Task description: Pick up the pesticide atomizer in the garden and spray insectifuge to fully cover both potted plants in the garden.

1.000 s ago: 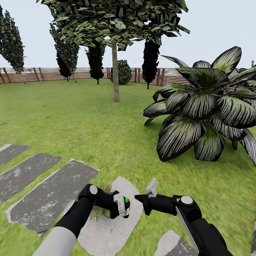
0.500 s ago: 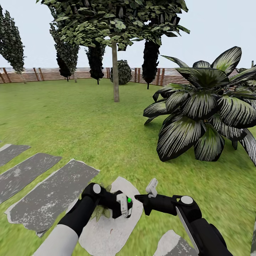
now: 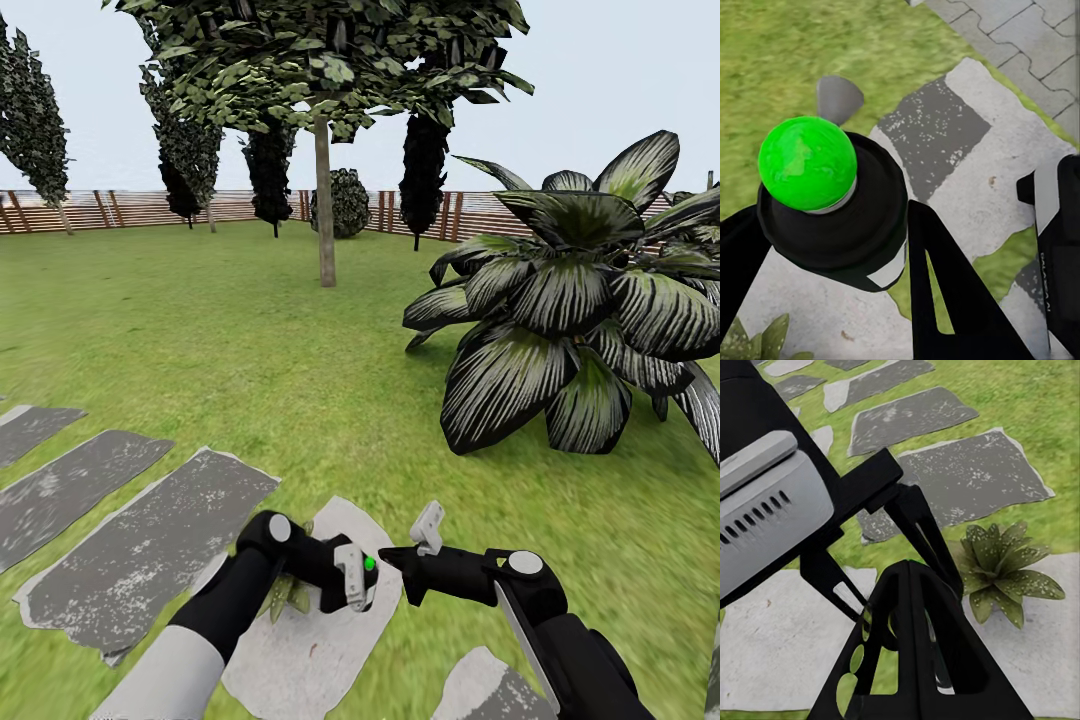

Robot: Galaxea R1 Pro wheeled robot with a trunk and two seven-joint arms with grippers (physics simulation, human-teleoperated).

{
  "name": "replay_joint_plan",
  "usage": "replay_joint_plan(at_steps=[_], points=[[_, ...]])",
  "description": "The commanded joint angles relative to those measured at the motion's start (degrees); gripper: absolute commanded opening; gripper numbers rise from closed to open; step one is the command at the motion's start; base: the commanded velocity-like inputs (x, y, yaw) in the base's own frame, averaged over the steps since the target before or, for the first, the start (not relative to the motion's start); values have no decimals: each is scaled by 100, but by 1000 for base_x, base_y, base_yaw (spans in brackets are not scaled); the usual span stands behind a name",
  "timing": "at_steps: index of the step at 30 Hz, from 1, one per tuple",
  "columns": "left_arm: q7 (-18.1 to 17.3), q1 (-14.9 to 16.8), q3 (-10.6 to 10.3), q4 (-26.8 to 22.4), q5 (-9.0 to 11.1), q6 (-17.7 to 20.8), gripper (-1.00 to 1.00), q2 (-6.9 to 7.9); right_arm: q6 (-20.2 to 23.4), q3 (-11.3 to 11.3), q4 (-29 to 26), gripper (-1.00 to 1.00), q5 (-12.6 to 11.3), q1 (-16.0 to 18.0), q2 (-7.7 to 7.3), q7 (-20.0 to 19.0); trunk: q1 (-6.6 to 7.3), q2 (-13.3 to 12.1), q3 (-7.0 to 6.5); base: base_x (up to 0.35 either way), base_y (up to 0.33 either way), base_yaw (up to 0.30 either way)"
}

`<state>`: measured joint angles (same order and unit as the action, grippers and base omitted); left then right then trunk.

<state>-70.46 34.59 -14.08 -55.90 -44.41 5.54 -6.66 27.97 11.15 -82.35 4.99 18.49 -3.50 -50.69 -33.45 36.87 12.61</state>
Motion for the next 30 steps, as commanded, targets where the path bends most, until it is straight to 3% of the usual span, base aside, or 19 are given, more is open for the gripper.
replay_joint_plan(at_steps=[1,10,16,30], points=[[-21,14,-15,-12,-16,56,-100,-1,16,2,-10,-100,46,5,-2,-28,-2,8,9,0,0,0],[-49,30,-48,-76,-15,254,-100,-1,16,2,-10,-100,46,5,-6,-28,-2,8,9,0,0,0],[-48,56,-224,-84,-7,284,-100,-8,16,2,-10,-100,46,5,-2,-23,-2,8,9,0,0,0],[-79,220,-237,-176,-7,455,-100,-67,16,2,-7,-100,46,5,-11,-19,-2,8,9,0,0,0]])
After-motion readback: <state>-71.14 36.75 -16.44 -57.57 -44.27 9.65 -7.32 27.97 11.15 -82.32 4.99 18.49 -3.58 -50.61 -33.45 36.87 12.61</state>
